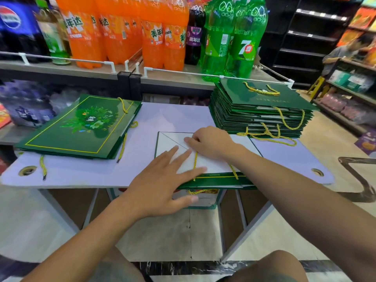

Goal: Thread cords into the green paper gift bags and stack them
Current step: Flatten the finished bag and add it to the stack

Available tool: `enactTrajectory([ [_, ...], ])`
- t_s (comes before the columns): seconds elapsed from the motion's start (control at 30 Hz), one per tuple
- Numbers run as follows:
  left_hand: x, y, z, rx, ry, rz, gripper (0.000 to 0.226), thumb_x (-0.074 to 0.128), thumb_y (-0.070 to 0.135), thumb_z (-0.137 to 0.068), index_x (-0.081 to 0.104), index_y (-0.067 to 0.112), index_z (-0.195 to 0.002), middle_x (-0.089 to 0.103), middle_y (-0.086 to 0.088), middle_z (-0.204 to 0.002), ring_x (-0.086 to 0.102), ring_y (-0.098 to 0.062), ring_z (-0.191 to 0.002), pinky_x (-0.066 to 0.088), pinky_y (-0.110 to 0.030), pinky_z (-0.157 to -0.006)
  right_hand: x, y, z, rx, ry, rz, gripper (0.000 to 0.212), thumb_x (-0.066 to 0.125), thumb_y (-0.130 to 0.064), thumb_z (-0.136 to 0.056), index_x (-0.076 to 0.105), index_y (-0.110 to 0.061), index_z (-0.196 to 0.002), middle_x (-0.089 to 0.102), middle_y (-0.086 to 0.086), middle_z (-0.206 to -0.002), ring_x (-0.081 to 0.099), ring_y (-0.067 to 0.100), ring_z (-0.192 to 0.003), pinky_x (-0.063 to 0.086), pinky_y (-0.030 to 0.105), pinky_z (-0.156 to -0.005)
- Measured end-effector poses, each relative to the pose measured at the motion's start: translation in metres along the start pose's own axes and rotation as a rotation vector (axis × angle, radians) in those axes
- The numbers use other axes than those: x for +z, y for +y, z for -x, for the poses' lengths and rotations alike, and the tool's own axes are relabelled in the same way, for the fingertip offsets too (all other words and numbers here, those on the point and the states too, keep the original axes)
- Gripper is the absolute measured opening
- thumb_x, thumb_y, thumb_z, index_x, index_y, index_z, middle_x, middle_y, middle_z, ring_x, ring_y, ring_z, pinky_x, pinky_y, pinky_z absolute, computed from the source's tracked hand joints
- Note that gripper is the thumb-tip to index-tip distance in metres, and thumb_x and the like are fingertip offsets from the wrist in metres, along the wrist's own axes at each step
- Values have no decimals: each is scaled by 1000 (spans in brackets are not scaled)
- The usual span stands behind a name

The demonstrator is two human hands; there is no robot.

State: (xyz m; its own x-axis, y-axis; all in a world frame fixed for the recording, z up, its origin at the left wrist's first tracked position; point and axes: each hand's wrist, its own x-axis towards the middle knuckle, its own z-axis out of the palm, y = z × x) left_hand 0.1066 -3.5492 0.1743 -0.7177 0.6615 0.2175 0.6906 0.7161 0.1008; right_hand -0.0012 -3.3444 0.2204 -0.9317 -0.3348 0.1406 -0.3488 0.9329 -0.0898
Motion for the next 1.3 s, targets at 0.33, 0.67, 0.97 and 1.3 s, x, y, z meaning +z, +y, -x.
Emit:
enactTrajectory([
  [0.33, 9, -7, -4, 16, -65, -119, 62, 15, 77, -93, -10, 68, -149, 2, 4, -173, -3, -28, -159, -4, -41, -128, 18, 4, -7, -5, 135, 119, 64, 27, -54, -108, 46, -17, -59, 52, -2, -62, 54, 25, -64, 25, 30, -50],
  [0.67, 7, -8, -6, 15, -52, -98, 62, 16, 75, -94, -5, 65, -151, 10, 3, -172, 5, -30, -159, 1, -39, -125, 1, 10, 3, -2, 78, 8, 52, 37, -54, -107, 48, -22, -68, 51, -4, -66, 50, 18, -61, 30, 31, -53],
  [0.97, -7, -14, -1, -10, 60, 98, 71, 63, 53, -91, 29, 45, -153, 41, 17, -157, 33, -12, -149, 25, -27, -121, -41, 8, 80, -206, 0, -134, 49, 41, -70, -97, 65, -36, -122, 55, -13, -121, 60, 9, -98, 51, 39, -89],
  [1.3, -79, -18, -4, -68, 590, -18, 34, 80, 34, -84, 65, 32, -114, 68, 13, -112, 63, -19, -106, 48, -34, -89, -78, -33, 105, -307, 86, 441, 41, 35, -48, -107, 49, -27, -140, 49, -4, -134, 65, 34, -81, 33, 34, -55],
])
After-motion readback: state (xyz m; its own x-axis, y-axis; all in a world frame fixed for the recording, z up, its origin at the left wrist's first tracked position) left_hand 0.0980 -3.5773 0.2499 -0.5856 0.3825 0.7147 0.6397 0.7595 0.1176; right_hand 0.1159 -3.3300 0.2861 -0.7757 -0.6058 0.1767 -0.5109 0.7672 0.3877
